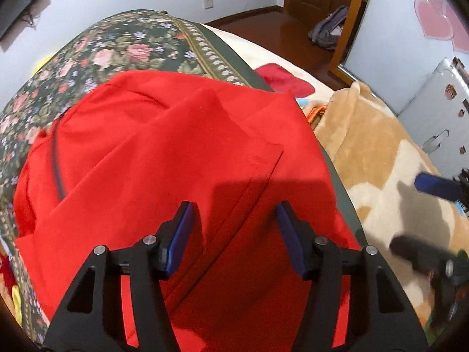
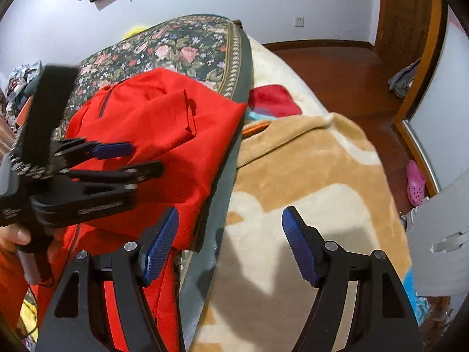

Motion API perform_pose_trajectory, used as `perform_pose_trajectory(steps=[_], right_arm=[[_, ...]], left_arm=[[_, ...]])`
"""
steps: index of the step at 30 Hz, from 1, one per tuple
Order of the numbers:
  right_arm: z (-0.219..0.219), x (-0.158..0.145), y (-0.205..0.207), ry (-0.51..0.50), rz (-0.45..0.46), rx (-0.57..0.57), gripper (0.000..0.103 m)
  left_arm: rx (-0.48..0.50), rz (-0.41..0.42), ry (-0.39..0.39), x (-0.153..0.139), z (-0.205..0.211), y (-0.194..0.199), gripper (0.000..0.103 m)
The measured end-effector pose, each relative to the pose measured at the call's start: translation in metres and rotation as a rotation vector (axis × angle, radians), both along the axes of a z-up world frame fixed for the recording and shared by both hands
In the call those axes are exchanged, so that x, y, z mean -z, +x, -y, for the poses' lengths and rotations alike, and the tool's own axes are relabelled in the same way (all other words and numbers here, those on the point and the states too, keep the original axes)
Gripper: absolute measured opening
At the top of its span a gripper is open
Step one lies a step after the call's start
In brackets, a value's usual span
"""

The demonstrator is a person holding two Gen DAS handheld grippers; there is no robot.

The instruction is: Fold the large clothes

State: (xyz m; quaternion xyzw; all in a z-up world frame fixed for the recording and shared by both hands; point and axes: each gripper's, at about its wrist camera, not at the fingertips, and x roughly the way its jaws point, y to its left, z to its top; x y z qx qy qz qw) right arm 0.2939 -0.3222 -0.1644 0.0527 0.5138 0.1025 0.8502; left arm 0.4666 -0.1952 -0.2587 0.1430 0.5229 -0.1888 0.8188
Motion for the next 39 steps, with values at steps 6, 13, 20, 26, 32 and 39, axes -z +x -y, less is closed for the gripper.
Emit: perform_pose_trajectory(steps=[6,13,20,26,32,39], right_arm=[[-0.006,0.013,-0.001,-0.004,-0.034,-0.008,0.070],[-0.010,0.013,-0.006,-0.003,-0.045,-0.006,0.070],[-0.023,0.002,0.002,0.017,-0.027,0.001,0.070],[-0.040,-0.005,0.014,0.038,-0.032,0.007,0.070],[-0.058,-0.013,0.019,0.031,-0.022,-0.001,0.070],[-0.085,0.004,0.027,-0.019,-0.079,-0.046,0.070]], left_arm=[[0.017,0.078,0.015,0.007,0.012,0.009,0.029],[-0.041,0.107,-0.157,-0.025,-0.018,0.008,0.004],[-0.081,0.209,-0.262,-0.087,-0.059,-0.006,0.002],[-0.167,0.328,-0.257,-0.137,-0.115,-0.025,0.002],[-0.285,0.457,-0.213,-0.176,-0.203,-0.057,0.002],[-0.423,0.477,-0.126,-0.163,-0.290,-0.088,0.002]])
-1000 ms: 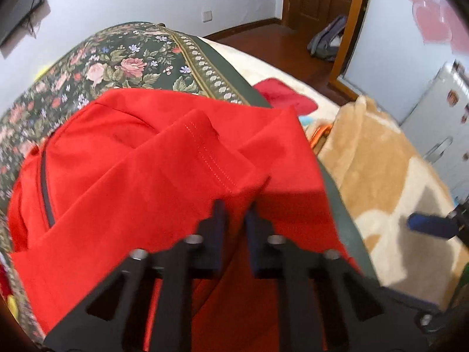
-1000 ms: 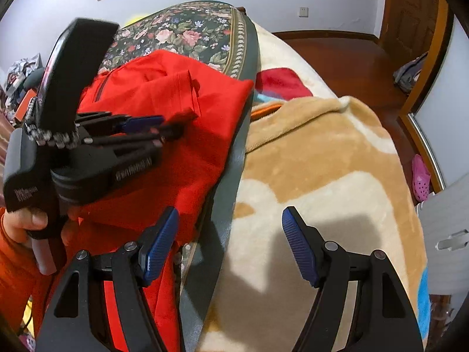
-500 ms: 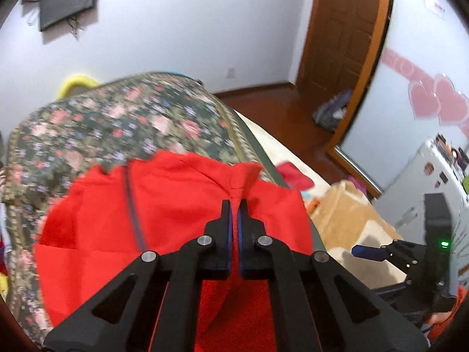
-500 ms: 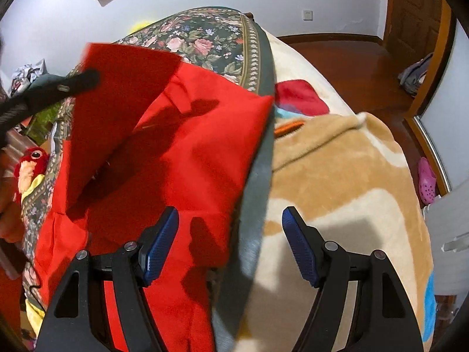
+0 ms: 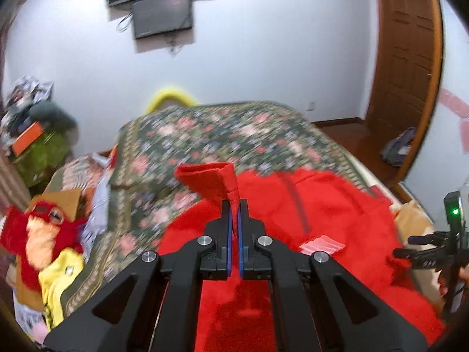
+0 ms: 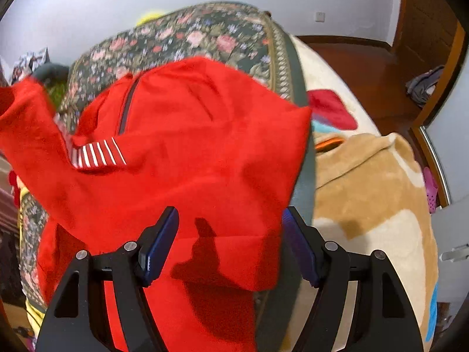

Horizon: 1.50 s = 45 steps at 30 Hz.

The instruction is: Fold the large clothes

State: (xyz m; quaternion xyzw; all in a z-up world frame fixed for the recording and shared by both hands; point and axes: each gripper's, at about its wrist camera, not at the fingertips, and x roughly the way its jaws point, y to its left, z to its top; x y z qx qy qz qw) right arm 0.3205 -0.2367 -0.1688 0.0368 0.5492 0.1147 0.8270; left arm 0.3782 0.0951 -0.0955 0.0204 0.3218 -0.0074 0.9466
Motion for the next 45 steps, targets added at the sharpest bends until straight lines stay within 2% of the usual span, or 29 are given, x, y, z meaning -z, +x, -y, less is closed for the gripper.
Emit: perform_pose_trajectory(steps=[5,8,12,17,20,22,26,29,32,36,40,45], right_arm=[[-0.020,0.022,0.001,-0.073,-0.070,-0.040,0.070],[-0.028,0.024,-0.001,-0.124,-0.054,-0.057,0.070],[-0.032,0.024,-0.002,-0.140,-0.045,-0.066,0.072],[-0.032,0.026,-0.003,-0.154,-0.045,-0.062,0.075],[-0.034,0.026,-0.002,-0.156,-0.049,-0.056,0.075],[-0.035,0.025,-0.001,-0.162,-0.059,-0.064,0.076],[-0.035,0.020,0.002,-0.184,-0.096,-0.084,0.076],[-0.034,0.009,0.004,-0.189,-0.088,-0.103,0.076],[-0.034,-0.008,0.007,-0.191,-0.044,-0.121,0.076],[-0.039,-0.034,0.020,-0.170,0.021,-0.140,0.076],[-0.049,-0.054,0.042,-0.139,0.085,-0.143,0.076],[-0.062,-0.063,0.073,-0.095,0.127,-0.144,0.076]], left_arm=[[-0.093,-0.085,-0.009,0.056,-0.047,-0.009,0.002],[-0.121,-0.154,-0.028,0.089,-0.066,-0.011,0.002],[-0.155,-0.269,-0.036,0.136,-0.088,-0.016,0.005],[-0.179,-0.391,-0.027,0.176,-0.100,-0.029,0.019],[-0.200,-0.434,0.014,0.183,-0.104,-0.038,0.021],[-0.199,-0.461,0.015,0.185,-0.112,-0.044,0.022],[-0.209,-0.485,0.000,0.172,-0.126,-0.049,0.039],[-0.202,-0.454,-0.004,0.152,-0.132,-0.049,0.049],[-0.178,-0.412,-0.028,0.126,-0.131,-0.042,0.055],[-0.141,-0.351,-0.065,0.097,-0.122,-0.020,0.060],[-0.075,-0.291,-0.086,0.072,-0.097,0.018,0.065],[0.006,-0.259,-0.106,0.061,-0.064,0.071,0.067]])
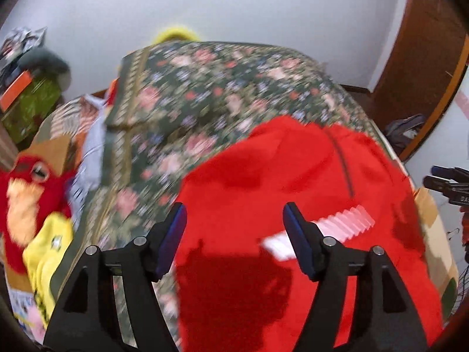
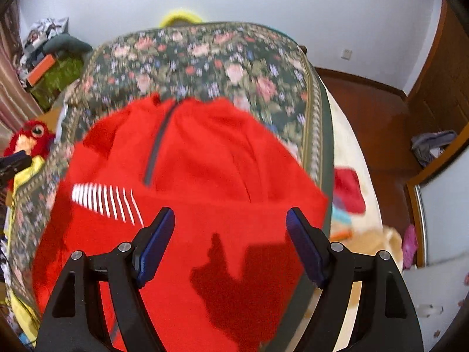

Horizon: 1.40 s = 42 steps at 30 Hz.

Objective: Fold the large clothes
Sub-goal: 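Grasp the jacket hood with the right gripper while the left gripper grasps the jacket body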

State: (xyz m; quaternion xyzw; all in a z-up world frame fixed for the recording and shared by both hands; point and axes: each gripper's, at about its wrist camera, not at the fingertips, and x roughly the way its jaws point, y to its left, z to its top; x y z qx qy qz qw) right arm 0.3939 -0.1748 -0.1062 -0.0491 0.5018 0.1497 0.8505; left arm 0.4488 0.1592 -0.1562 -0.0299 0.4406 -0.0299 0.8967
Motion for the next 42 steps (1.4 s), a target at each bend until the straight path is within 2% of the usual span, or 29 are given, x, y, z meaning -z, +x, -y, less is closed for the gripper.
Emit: perform_pose_trajectory(steps=[6,10,14,17,22,24,26,27,28,29,30,31,32,33,35,39,42], right_arm=[[-0.008,0.011,0.050,0.059,-0.021,0.038,0.076],[-0.012,0.020,0.076,0.085,-0.019,0.045,0.076],[-0.018,0.038,0.105,0.077,-0.045,0.069,0.076],[-0.020,0.056,0.126,0.093,-0.084,0.101,0.076],[-0.025,0.089,0.144,0.087,-0.160,0.116,0.076],[-0.025,0.093,0.140,0.114,-0.136,0.122,0.076],[-0.024,0.094,0.135,0.140,-0.115,0.120,0.074],[-0.023,0.095,0.135,0.156,-0.119,0.112,0.071],[-0.022,0.095,0.135,0.192,-0.129,0.096,0.060],[-0.020,0.094,0.134,0.220,-0.138,0.090,0.050],[-0.020,0.093,0.133,0.222,-0.137,0.090,0.046],[-0.022,0.090,0.131,0.216,-0.128,0.082,0.036],[-0.024,0.088,0.128,0.207,-0.118,0.067,0.021],[-0.026,0.086,0.126,0.199,-0.111,0.055,0.015],[-0.030,0.078,0.117,0.187,-0.090,0.037,0.010],[-0.031,0.058,0.102,0.214,-0.035,0.001,0.009],[-0.028,0.030,0.077,0.211,0.025,-0.028,0.009]], left_arm=[[0.004,-0.022,-0.074,0.012,0.021,0.063,0.068],[-0.069,-0.030,-0.096,0.030,0.022,0.102,0.068],[-0.089,-0.085,-0.169,0.057,0.020,0.140,0.068],[-0.081,-0.081,-0.197,0.072,0.021,0.154,0.068],[-0.059,-0.108,-0.149,0.102,0.030,0.169,0.068],[-0.037,-0.131,-0.156,0.118,0.033,0.171,0.068],[-0.028,-0.092,-0.162,0.120,0.032,0.165,0.068],[-0.017,-0.085,-0.169,0.120,0.032,0.164,0.066],[-0.010,-0.082,-0.179,0.120,0.032,0.163,0.054],[0.004,-0.084,-0.188,0.119,0.033,0.162,0.037],[0.008,-0.093,-0.185,0.118,0.034,0.162,0.031],[0.006,-0.097,-0.179,0.117,0.035,0.162,0.020],[0.005,-0.102,-0.167,0.114,0.037,0.161,0.004],[0.008,-0.105,-0.160,0.112,0.038,0.160,0.003],[0.007,-0.095,-0.131,0.103,0.041,0.153,0.002],[0.041,-0.033,-0.068,0.073,0.048,0.128,0.001],[0.064,0.001,-0.070,0.045,0.049,0.104,0.001]])
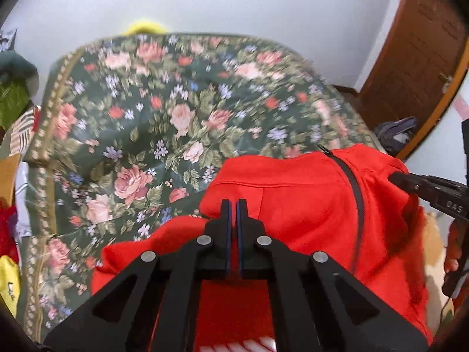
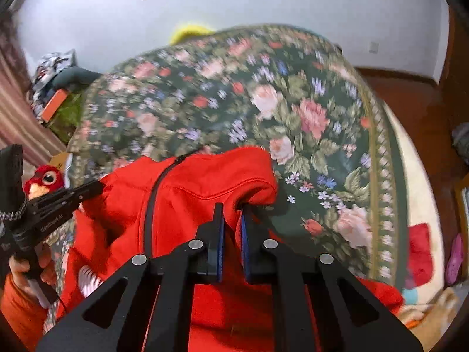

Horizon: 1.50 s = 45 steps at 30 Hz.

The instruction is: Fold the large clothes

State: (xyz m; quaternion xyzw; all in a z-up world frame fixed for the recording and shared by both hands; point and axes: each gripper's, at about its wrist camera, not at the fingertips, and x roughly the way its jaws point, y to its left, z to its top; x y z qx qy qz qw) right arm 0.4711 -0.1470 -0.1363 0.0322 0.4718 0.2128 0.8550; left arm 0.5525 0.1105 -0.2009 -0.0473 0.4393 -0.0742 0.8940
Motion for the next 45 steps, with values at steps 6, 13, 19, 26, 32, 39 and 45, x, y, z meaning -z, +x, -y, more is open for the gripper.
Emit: perform_pose_trajectory(steps=[6,13,19,26,32,39,45], right_arm=[[0.010,-0.043,-0.052,0.035,0.059,-0.038,0.009],[0.009,-0.050,-0.130,0.017,0.048,-0.110,0.008],[0.011,-0.022,-0.175,-0.008,-0.018,-0.123,0.008],[0.021,0.020,-0.211,-0.035,-0.104,-0.091,0.008],[0.020,0.040,-0.234,-0.122,-0.126,-0.091,0.013],[0.033,0.025,-0.249,-0.090,-0.159,-0.105,0.016],[0.040,-0.011,-0.238,-0.014,-0.089,-0.060,0.026]], left_arm=[[0.030,0.079,-0.016,-0.055,-0.002,-0.067,0.001],[0.063,0.076,-0.005,-0.069,-0.001,-0.142,0.001],[0.066,0.022,0.004,-0.038,0.004,-0.197,0.001],[0.077,-0.087,0.045,0.016,0.017,-0.242,0.001],[0.059,-0.182,0.119,0.053,0.017,-0.269,0.001],[0.058,-0.144,0.117,0.033,0.005,-0.287,0.002],[0.042,-0.030,0.099,-0.018,-0.003,-0.273,0.006]])
